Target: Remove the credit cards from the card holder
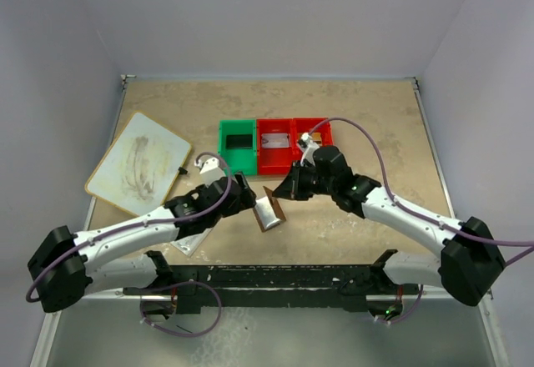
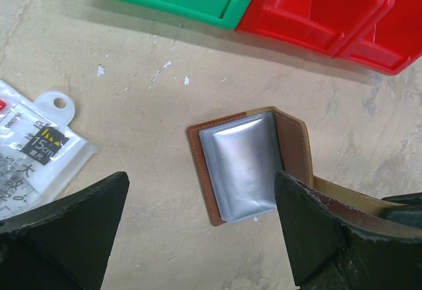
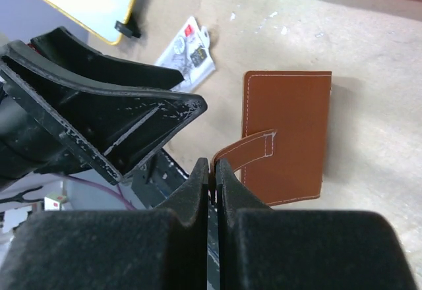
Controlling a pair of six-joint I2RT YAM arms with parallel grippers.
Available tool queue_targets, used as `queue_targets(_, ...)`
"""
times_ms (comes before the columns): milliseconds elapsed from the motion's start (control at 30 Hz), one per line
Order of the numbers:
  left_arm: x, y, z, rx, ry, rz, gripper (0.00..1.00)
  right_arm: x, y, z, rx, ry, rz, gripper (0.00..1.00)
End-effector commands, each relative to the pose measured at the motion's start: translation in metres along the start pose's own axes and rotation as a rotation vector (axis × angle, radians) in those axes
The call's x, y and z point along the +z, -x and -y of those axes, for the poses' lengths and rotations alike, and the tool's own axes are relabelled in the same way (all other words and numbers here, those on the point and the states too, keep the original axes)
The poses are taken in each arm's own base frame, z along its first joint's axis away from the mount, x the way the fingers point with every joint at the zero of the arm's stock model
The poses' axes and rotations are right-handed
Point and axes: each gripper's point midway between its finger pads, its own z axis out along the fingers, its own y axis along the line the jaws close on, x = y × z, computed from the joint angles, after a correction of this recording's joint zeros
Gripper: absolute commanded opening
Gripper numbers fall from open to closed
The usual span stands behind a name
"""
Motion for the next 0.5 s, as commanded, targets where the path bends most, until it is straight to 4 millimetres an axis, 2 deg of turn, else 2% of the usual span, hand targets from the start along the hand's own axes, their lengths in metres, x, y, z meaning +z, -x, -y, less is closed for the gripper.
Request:
queue_targets(0, -0.012, 0.022, 0.000, -0.098, -0.022, 0.083, 0.88, -0.004, -0.004, -0.018, 0.047, 0.104, 0.003, 0.00)
queue_targets(100, -0.013, 0.027, 0.001, -0.100, -0.022, 0.090, 0.88, -0.006, -0.015, 0.009, 0.114, 0.058, 0.007, 0.00)
queue_targets(267, -0.007, 0.021, 0.015, -0.059, -0.059, 0.042, 0.86, -0.019, -0.009, 0.070, 0.178, -0.032, 0.050, 0.00)
queue_targets(333, -0.004, 0.015, 0.030, -0.031, -0.115, 0.005, 0.83, -0.022, -0.010, 0.082, 0.174, -0.041, 0.054, 0.00)
queue_targets(467, 0.007, -0.001, 0.062, 0.042, -0.225, -0.079, 0.77, -0.020, -0.034, 0.118, 0.195, -0.120, 0.013, 0.00)
